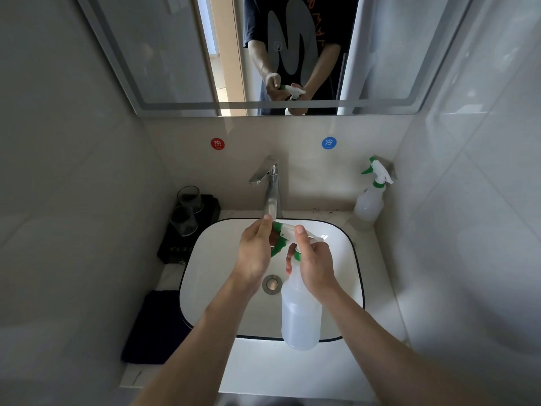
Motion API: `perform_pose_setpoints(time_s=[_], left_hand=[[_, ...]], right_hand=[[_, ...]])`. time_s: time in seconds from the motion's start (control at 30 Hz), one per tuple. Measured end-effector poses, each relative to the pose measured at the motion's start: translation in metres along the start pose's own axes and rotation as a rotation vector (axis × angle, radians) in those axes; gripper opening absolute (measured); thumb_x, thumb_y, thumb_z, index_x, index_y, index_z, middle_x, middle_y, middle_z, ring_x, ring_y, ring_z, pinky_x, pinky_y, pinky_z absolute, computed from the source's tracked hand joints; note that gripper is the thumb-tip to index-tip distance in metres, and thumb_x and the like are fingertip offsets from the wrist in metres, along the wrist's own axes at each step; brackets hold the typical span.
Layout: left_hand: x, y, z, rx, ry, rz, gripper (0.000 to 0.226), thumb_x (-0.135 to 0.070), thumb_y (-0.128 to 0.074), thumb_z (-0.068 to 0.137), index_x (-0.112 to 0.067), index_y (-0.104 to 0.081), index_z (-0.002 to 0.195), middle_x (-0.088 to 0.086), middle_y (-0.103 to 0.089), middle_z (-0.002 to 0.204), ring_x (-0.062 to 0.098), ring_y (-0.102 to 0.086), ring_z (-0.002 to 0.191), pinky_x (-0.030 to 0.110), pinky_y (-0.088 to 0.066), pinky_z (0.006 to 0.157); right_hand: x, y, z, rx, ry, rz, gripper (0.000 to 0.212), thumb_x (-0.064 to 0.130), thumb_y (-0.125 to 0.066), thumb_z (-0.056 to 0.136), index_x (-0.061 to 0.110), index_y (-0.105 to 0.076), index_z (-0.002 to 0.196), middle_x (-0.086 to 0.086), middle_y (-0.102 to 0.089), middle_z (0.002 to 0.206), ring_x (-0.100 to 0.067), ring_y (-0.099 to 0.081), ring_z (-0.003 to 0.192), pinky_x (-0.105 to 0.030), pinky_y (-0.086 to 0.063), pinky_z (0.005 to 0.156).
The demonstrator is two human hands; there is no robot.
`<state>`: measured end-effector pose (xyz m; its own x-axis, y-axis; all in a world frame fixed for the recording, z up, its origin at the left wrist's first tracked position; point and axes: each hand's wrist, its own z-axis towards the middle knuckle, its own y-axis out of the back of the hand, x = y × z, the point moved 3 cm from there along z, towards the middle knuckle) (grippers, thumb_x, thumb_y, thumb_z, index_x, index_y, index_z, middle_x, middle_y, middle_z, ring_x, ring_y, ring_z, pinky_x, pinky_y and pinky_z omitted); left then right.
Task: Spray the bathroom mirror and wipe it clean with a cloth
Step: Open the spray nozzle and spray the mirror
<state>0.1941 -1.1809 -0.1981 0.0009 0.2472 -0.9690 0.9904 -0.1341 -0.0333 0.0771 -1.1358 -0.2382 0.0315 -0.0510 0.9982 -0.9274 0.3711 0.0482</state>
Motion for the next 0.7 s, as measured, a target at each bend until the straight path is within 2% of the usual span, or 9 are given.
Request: perform_pose_setpoints(time_s=[0.07,0.17,0.3,0.5,0.7], left_hand=[[-0.0008,0.0008,-0.0014,0.012,-0.016,-0.008,0.042,-0.031,-0.041,0.109,-0.009,-0.068,0.085,0.002,-0.066,0.069,0.013,-0.06,0.063,0.024,-0.051,0.061],[0.0002,0.0031,-0.0053,0.078,-0.064,0.0,0.027,-0.023,-0.048,0.107,-0.019,-0.071,0.094,0.002,-0.067,0.081,0.011,-0.062,0.073,0.02,-0.054,0.064],[0.0016,0.0023,-0.0054,0.112,-0.122,0.032,0.022,-0.013,-0.05,0.106,-0.02,-0.07,0.099,0.001,-0.065,0.081,0.007,-0.059,0.068,0.019,-0.052,0.064],[0.0042,0.0033,-0.0011,0.114,-0.092,0.054,0.018,-0.019,-0.054,0.106,-0.016,-0.068,0.095,-0.005,-0.069,0.078,0.003,-0.063,0.07,0.02,-0.055,0.067],[0.0041,0.0002,0.0014,0.1,-0.044,0.036,0.028,-0.032,-0.054,0.105,-0.015,-0.067,0.087,-0.003,-0.069,0.076,0.007,-0.064,0.071,0.027,-0.056,0.072]], right_hand=[[0.0007,-0.0002,0.0004,0.005,0.003,0.003,0.077,0.06,-0.037,0.095,-0.009,-0.063,0.072,-0.023,-0.061,0.055,-0.02,-0.059,0.051,-0.016,-0.046,0.057],[0.0015,-0.0003,0.0017,0.007,0.003,-0.004,0.078,0.06,-0.036,0.096,-0.011,-0.065,0.077,-0.027,-0.061,0.057,-0.023,-0.059,0.051,-0.017,-0.045,0.056],[0.0012,0.0,0.0014,-0.005,0.001,-0.015,0.077,0.06,-0.037,0.095,-0.01,-0.065,0.079,-0.027,-0.062,0.058,-0.019,-0.059,0.05,-0.015,-0.045,0.055],[0.0001,0.0009,0.0017,0.006,-0.007,-0.03,0.08,0.063,-0.037,0.094,-0.009,-0.067,0.08,-0.026,-0.063,0.059,-0.021,-0.061,0.051,-0.016,-0.046,0.055],[-0.0033,0.0017,0.0046,-0.006,-0.007,-0.041,0.08,0.065,-0.036,0.094,-0.006,-0.066,0.071,-0.02,-0.065,0.055,-0.02,-0.061,0.05,-0.016,-0.046,0.055]])
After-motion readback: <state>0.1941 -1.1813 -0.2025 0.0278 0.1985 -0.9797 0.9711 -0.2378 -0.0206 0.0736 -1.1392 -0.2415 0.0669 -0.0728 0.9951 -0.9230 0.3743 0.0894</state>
